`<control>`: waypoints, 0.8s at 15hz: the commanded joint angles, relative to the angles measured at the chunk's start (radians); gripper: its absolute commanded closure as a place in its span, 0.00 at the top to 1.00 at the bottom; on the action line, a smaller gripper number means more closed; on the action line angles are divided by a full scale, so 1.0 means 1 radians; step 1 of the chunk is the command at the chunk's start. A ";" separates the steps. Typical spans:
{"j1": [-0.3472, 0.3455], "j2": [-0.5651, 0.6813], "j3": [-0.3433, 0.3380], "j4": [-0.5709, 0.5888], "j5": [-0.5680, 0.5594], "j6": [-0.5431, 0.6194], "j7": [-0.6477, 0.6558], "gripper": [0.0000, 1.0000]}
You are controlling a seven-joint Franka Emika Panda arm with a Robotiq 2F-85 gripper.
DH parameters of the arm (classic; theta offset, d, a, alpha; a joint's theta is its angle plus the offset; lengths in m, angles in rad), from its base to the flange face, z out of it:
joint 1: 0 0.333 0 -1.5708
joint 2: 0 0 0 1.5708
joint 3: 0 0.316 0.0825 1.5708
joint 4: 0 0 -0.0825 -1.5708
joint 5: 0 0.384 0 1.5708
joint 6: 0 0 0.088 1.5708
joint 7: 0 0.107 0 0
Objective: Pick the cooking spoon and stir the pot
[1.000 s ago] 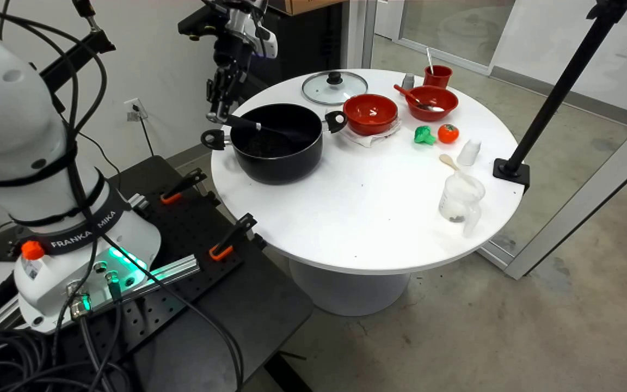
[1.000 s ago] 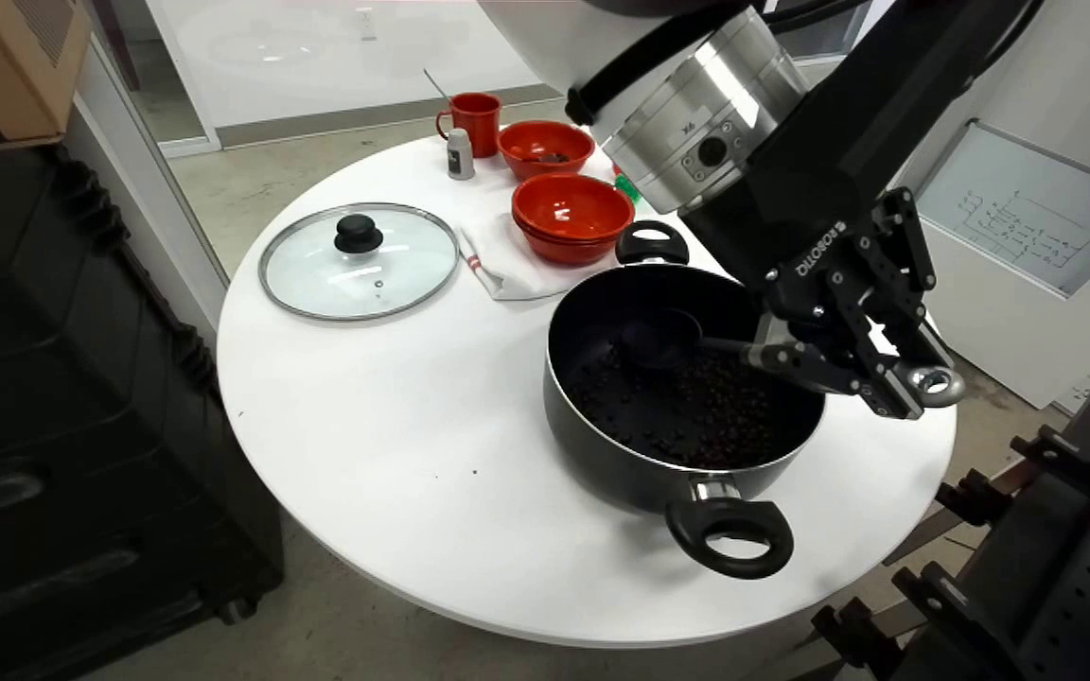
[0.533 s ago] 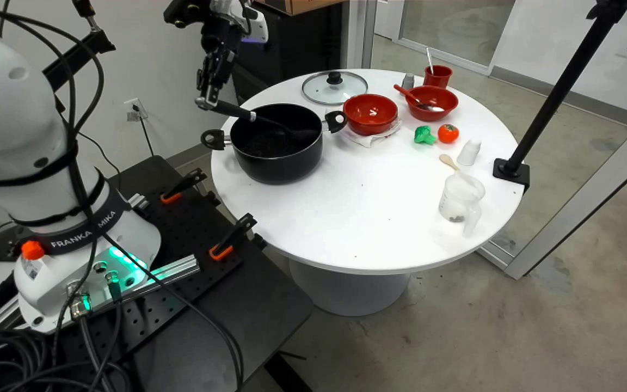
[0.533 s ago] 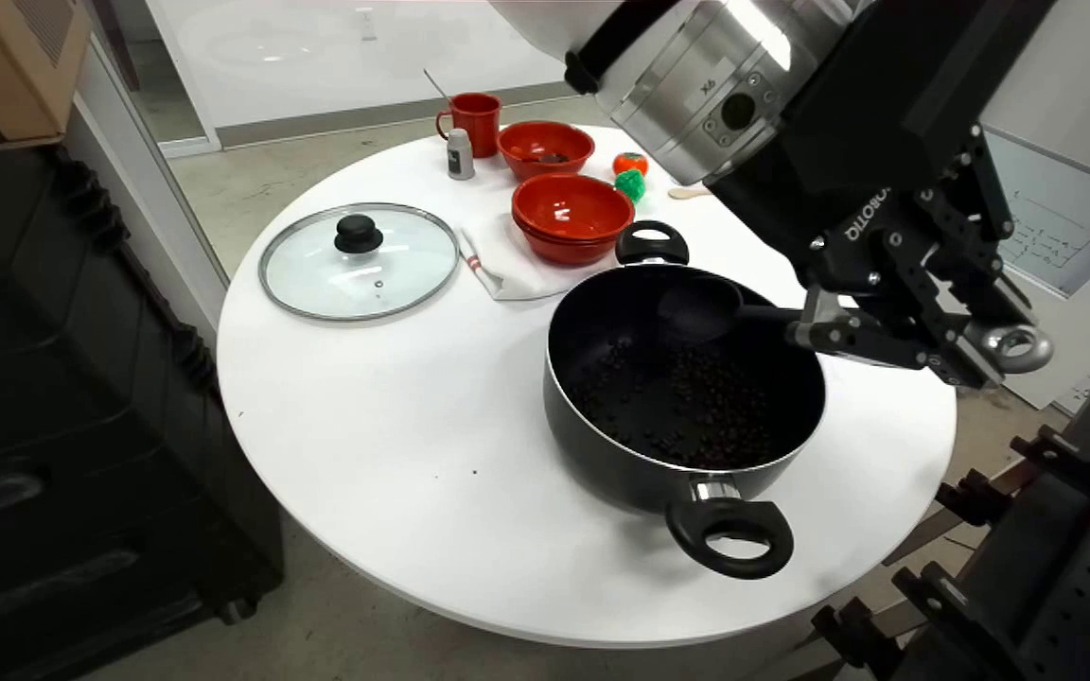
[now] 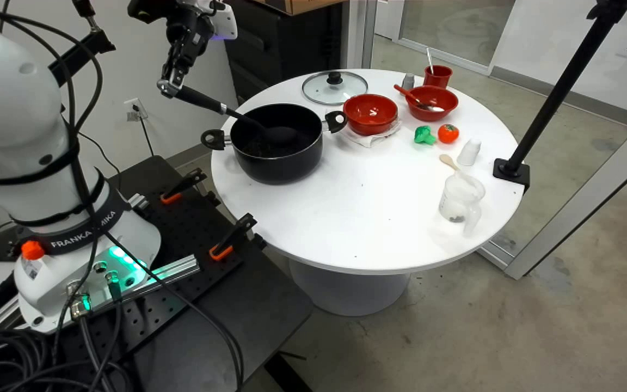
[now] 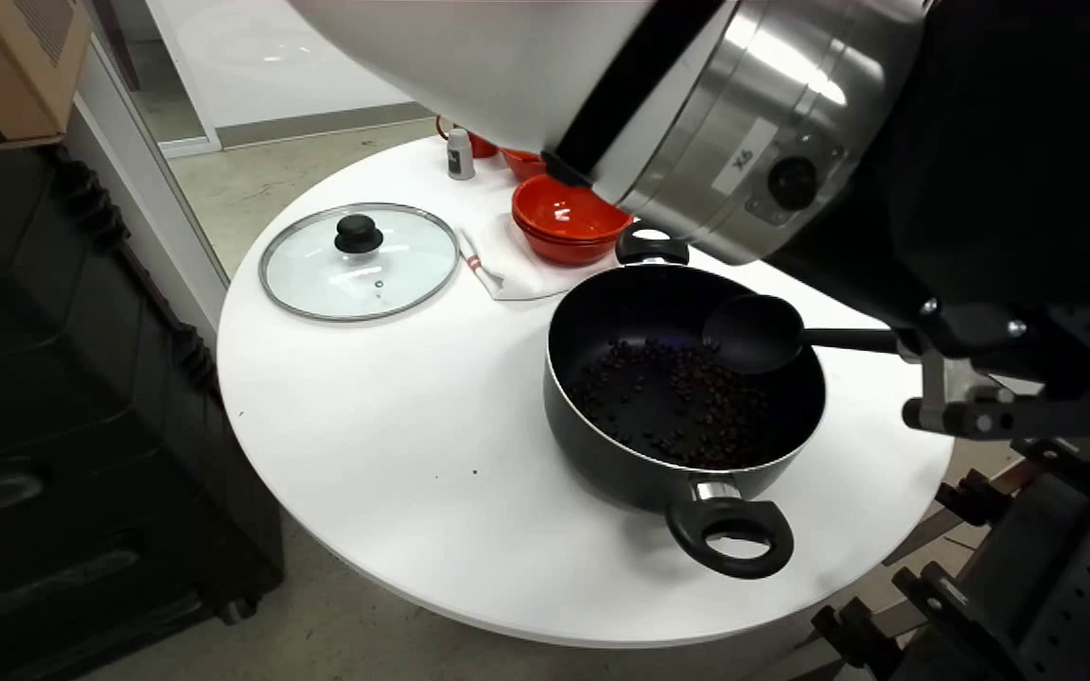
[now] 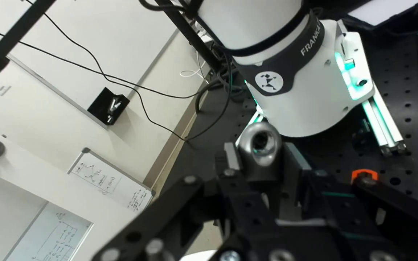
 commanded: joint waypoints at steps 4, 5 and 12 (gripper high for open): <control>0.032 0.058 0.014 0.013 -0.021 -0.090 0.030 0.08; 0.041 0.060 0.016 0.008 -0.041 -0.088 0.041 0.08; 0.074 0.063 0.035 0.009 -0.087 -0.117 0.081 0.08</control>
